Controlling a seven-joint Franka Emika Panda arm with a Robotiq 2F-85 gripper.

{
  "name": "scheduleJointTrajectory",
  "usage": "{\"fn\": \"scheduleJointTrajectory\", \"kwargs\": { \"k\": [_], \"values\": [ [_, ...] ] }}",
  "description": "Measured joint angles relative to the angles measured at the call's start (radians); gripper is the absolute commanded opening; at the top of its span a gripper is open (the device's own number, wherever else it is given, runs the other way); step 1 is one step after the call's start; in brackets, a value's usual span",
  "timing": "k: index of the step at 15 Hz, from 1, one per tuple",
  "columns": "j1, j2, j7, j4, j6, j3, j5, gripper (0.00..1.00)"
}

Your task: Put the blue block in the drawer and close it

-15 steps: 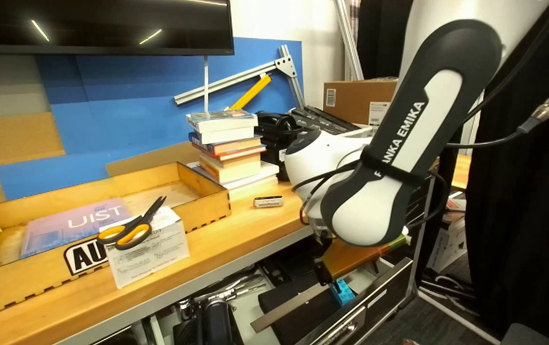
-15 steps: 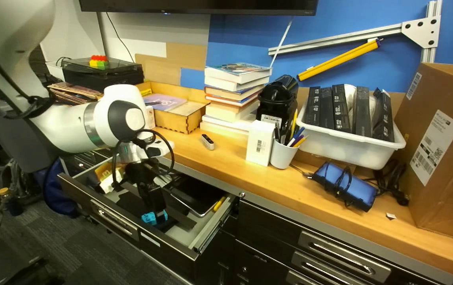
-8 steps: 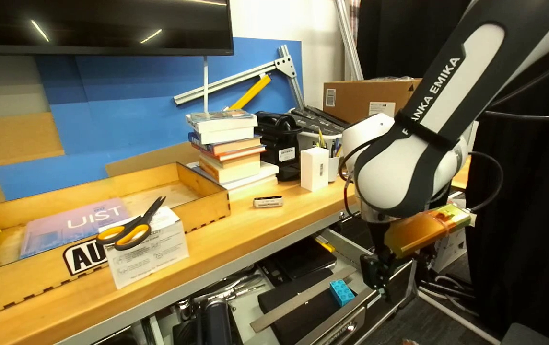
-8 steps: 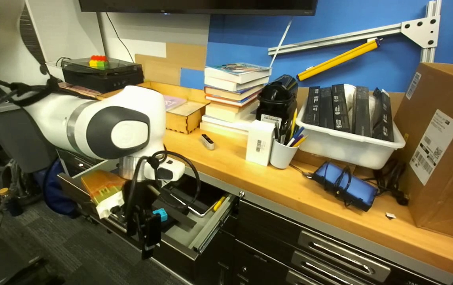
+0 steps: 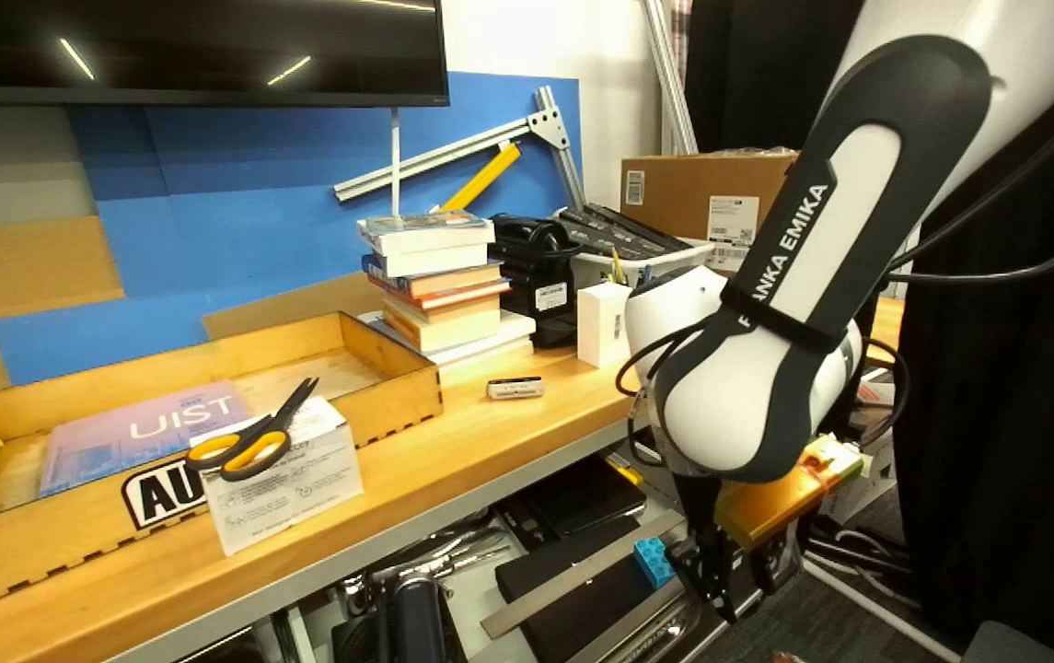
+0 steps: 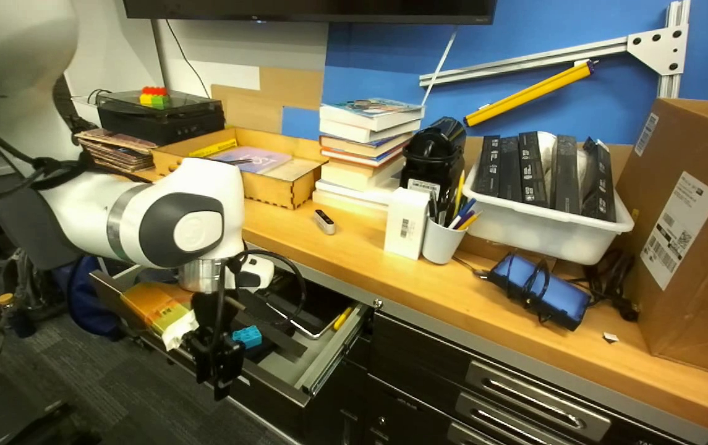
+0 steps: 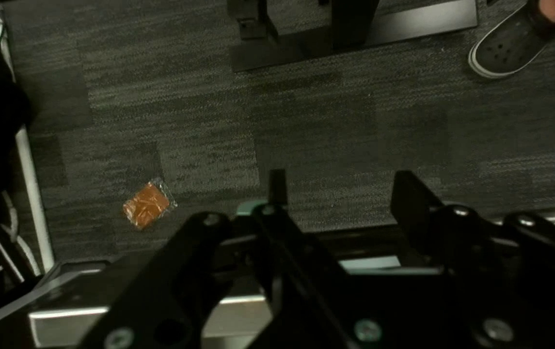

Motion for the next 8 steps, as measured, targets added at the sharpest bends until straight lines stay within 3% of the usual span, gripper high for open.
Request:
{"fn": "scheduleJointTrajectory", "kwargs": {
  "k": [4, 8],
  "values": [
    [0.081, 0.048, 0.262, 0.014, 0.124, -0.027, -0.148, 0.0],
    [0.167, 0.093, 0.537, 0.077, 0.208, -0.086, -0.253, 0.0]
  ]
}}
